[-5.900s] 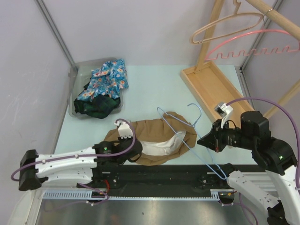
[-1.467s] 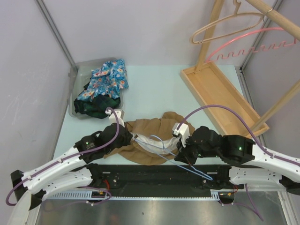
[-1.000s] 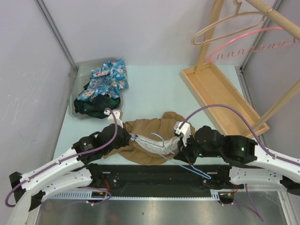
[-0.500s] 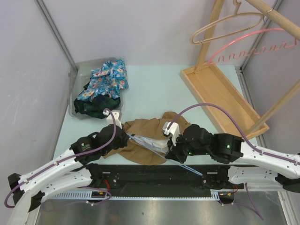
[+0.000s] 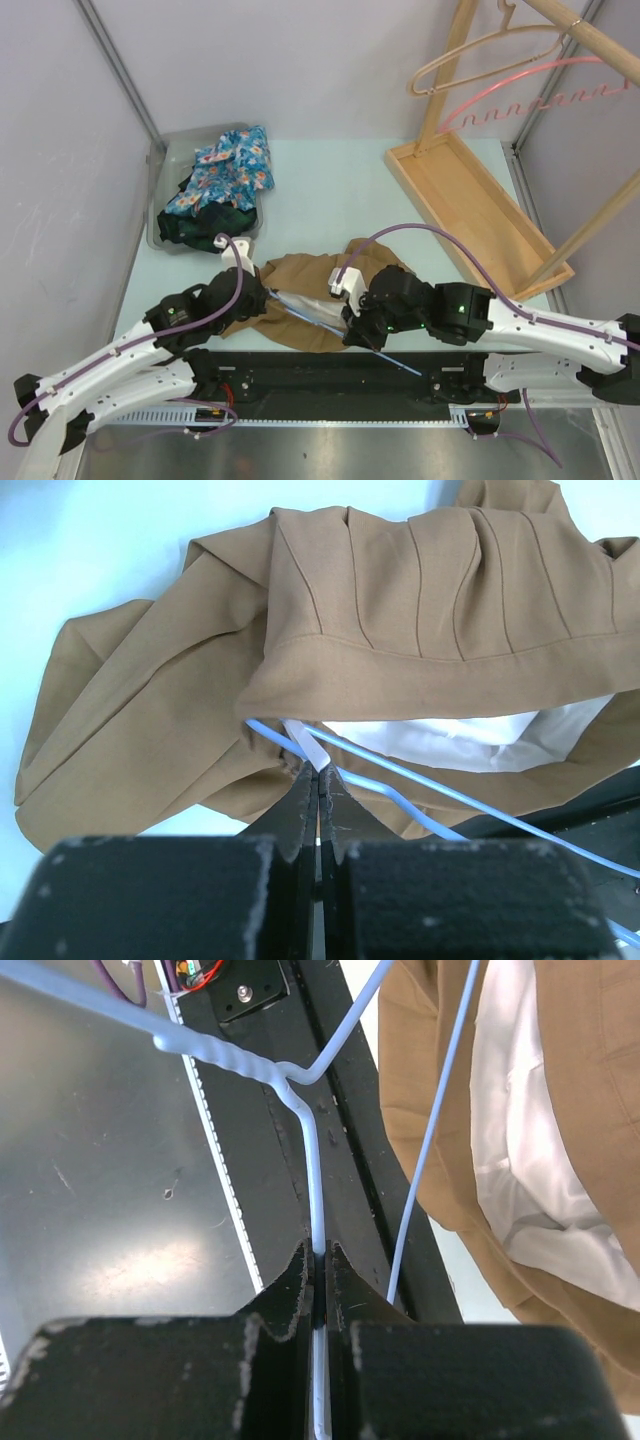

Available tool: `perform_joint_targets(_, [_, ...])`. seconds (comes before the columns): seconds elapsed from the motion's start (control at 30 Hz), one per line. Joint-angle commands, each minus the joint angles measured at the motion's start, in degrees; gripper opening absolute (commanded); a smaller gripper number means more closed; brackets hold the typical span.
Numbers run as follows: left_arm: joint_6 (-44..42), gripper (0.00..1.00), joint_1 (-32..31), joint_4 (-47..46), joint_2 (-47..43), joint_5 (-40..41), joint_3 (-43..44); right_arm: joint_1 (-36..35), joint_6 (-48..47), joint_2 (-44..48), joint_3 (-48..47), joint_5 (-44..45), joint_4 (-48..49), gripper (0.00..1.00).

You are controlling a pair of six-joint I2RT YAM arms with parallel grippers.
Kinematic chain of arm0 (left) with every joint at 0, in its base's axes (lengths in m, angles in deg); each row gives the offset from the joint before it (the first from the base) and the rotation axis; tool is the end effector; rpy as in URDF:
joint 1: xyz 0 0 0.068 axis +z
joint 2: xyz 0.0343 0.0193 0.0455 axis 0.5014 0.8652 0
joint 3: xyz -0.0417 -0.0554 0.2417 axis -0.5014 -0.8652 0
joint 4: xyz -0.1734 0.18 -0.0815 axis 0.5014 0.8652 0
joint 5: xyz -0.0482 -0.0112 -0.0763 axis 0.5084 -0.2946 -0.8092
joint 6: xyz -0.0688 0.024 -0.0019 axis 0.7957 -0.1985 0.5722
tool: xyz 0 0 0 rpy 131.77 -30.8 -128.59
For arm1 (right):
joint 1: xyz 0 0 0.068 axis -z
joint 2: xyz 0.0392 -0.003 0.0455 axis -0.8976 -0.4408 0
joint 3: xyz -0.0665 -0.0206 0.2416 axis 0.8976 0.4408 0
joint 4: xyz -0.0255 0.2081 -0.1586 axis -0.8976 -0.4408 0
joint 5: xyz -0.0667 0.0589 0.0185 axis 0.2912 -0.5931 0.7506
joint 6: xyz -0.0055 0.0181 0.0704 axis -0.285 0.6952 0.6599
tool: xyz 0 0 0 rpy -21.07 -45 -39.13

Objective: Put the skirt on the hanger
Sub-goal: Place skirt on hanger

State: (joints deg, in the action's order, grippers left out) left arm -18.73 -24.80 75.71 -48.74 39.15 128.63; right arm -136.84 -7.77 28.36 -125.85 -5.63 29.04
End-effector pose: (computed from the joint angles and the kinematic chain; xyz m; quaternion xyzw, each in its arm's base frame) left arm 0.1204 -0.1250 0.2505 0.0097 0.8959 -0.1579 0.4152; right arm 0.0640 0.2401 0.2949 -0.4998 0.7452 0.3379 0.2841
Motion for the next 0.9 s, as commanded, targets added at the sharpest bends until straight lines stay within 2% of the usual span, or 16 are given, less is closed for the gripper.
perform_joint_targets(0.0, [-1.0,0.0,-0.1,-2.8,-1.3,-0.3,1.8,0.6,-2.0,-2.5,-0.4,0.0,5.0,0.0])
perform_joint_targets(0.37, [-5.0,0.0,-0.2,-6.7,-0.8,-4.7,1.8,0.7,-5.3,-5.9,-0.3,5.4,10.5,0.0])
perform_joint_targets(0.53, [-6.7,0.0,-0.1,-12.0,-2.2,-9.0,0.6,1.5,-5.6,-6.2,0.6,6.6,12.5,0.0])
perform_joint_targets(0.87, [-5.8,0.0,-0.2,-10.9,-1.2,-4.8,2.1,3.4,-3.7,1.1,5.6,7.3,19.6,0.0])
